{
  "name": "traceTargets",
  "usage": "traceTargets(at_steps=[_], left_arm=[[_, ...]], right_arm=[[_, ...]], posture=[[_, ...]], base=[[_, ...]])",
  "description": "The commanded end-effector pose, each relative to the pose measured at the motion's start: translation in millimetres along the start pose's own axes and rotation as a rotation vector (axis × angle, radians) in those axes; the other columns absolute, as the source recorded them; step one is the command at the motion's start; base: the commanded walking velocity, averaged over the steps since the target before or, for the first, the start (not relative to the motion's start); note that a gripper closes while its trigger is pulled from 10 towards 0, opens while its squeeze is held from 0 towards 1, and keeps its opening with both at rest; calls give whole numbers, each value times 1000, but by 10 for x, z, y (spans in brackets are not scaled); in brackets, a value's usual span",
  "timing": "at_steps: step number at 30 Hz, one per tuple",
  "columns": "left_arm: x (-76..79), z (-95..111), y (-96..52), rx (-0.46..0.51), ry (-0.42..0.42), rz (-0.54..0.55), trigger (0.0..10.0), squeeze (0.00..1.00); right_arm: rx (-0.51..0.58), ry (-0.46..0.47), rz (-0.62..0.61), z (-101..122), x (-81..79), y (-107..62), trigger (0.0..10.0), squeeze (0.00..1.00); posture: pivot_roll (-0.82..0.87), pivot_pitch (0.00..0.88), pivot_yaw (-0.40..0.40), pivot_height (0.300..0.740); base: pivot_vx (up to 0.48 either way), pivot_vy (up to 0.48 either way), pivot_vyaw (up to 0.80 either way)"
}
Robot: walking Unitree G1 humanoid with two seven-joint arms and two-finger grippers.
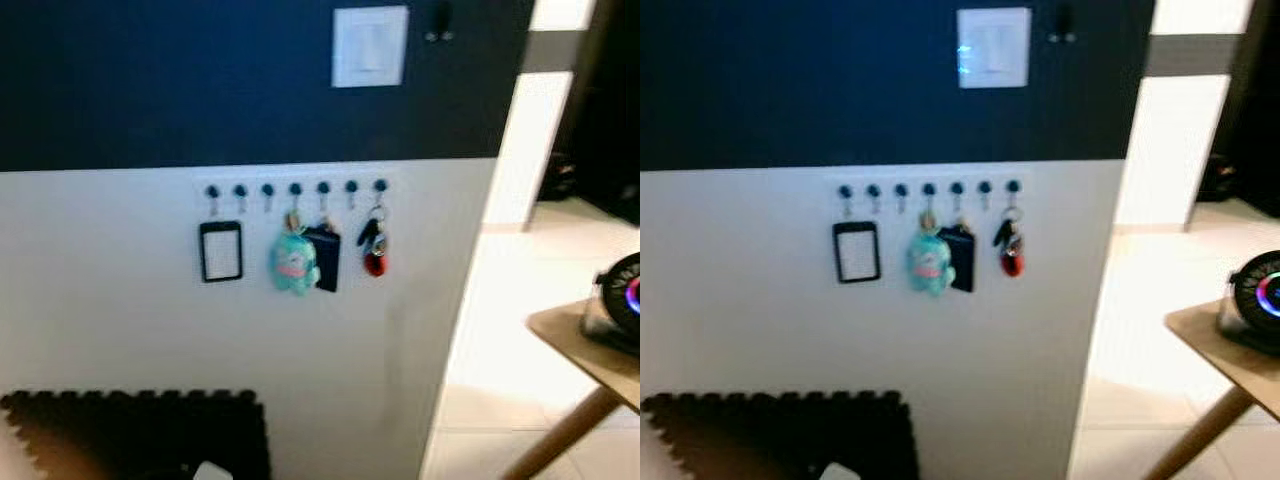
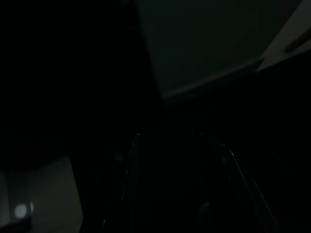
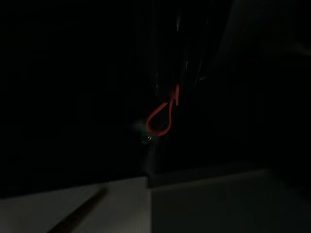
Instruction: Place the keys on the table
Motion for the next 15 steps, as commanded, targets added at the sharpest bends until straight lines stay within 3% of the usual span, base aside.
traceTargets(at_steps=[1,15], left_arm=[[0,-68,-24,-24,5,1,10000,0],[-18,-65,-26,-19,-23,23,10000,0]], right_arm=[[8,3,14,30,-68,16,10000,0],[15,1,20,62,-90,28,10000,0]], posture=[[26,0,37,740],[31,11,32,740]], base=[[0,0,0],[0,0,0]])
Point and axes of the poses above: a point about 5 cm out from each wrist's last joint towards the gripper, its own y axis pointing out of the wrist towards the gripper, its own z axis along the axis of the wrist's last joint, x = y × z, the point moved 5 cm from there along y, pointing out of the wrist towards the gripper, and after that the axes turned 9 degrees about y, right-handed, at the moved point
